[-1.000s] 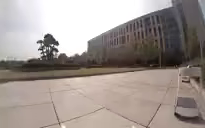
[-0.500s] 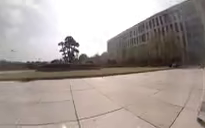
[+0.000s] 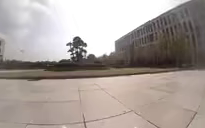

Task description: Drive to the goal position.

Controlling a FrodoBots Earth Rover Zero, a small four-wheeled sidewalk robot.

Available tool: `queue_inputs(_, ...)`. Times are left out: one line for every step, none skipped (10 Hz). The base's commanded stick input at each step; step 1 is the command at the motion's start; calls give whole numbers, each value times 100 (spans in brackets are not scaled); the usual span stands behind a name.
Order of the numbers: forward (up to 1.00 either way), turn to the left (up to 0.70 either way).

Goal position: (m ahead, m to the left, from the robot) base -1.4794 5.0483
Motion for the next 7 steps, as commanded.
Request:
queue_inputs(70,35)
queue_inputs(70,35)
queue_inputs(70,35)
queue_inputs(70,35)
queue_inputs(70,35)
queue_inputs(70,35)
queue_inputs(70,35)
